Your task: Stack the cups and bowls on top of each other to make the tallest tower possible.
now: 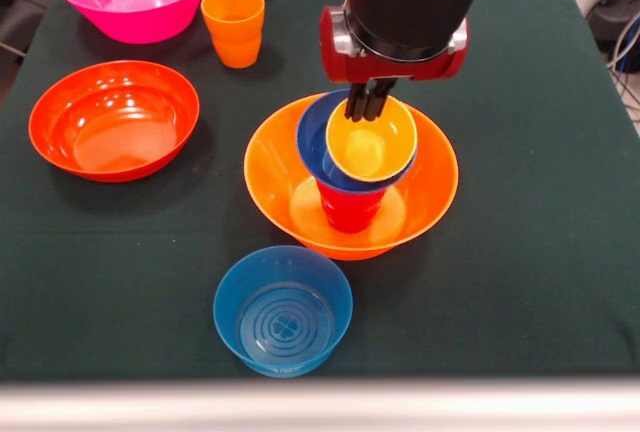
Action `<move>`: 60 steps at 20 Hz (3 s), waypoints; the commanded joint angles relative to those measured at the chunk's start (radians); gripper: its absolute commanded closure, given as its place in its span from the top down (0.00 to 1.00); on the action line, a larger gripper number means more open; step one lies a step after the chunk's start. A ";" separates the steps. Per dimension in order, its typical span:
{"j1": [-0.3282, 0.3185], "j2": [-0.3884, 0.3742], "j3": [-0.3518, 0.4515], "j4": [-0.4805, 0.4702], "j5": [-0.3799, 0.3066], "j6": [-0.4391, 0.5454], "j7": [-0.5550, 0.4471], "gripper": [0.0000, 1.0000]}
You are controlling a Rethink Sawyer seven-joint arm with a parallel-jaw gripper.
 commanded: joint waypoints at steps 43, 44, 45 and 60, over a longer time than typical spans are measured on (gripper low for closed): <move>0.010 0.041 -0.015 0.083 -0.073 0.223 -0.119 0.00; 0.011 0.043 -0.016 0.080 -0.075 0.228 -0.118 0.00; 0.012 0.047 -0.016 0.072 -0.078 0.233 -0.118 0.00; 0.019 0.051 -0.033 0.044 -0.094 0.281 -0.144 0.00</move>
